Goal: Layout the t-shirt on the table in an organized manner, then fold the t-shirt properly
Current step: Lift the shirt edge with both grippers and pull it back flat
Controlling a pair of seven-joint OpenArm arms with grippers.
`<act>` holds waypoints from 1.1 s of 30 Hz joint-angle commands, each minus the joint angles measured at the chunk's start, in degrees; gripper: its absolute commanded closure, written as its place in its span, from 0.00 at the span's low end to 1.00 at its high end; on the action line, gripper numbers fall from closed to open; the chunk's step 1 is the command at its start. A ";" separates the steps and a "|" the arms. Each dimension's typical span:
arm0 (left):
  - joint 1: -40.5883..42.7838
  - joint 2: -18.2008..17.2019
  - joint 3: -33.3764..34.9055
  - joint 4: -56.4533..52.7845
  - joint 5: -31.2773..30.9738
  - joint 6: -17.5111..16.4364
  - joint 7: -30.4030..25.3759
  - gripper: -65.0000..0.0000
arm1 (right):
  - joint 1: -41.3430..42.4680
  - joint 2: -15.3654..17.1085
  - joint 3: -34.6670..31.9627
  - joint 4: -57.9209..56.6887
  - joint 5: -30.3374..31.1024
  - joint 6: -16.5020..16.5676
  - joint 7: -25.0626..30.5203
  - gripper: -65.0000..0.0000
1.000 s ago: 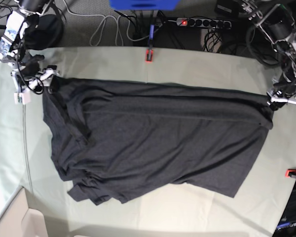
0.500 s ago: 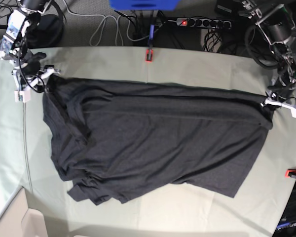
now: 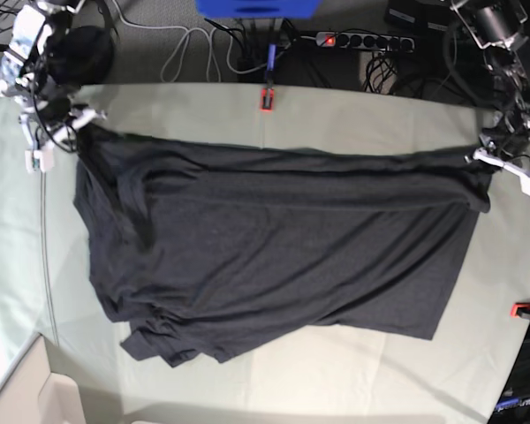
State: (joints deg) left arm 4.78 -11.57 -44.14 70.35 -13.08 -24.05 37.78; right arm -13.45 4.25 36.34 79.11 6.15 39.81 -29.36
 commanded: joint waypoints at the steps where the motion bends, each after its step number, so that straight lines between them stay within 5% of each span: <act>1: -0.16 -1.13 -0.48 1.61 -0.41 0.01 -0.64 1.00 | -0.66 0.28 0.37 2.69 1.10 0.19 1.45 1.00; 9: 2.48 -1.57 -6.89 4.42 -3.05 0.01 -0.11 1.00 | -5.67 0.10 0.45 14.12 1.10 0.19 1.28 1.00; 18: 4.94 -2.71 -7.16 15.41 -11.14 0.01 7.19 1.00 | -6.46 0.28 3.44 23.70 0.92 0.19 -1.80 1.00; 25: -0.34 -4.21 -6.63 17.96 -9.29 0.36 13.17 1.00 | -0.31 3.18 3.00 22.12 0.40 0.19 -5.76 1.00; 29: -6.05 -6.23 -4.43 17.61 -6.13 0.27 21.34 1.00 | 6.11 4.76 1.07 19.75 -6.72 0.19 -12.61 1.00; 33: -9.13 -7.02 -0.56 17.79 -2.08 0.19 27.67 1.00 | 7.78 5.29 0.81 18.60 -11.30 0.19 -13.84 1.00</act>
State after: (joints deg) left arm -3.75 -17.30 -44.23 87.09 -15.62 -24.23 66.22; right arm -5.63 8.40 36.51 96.92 -4.10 40.69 -43.35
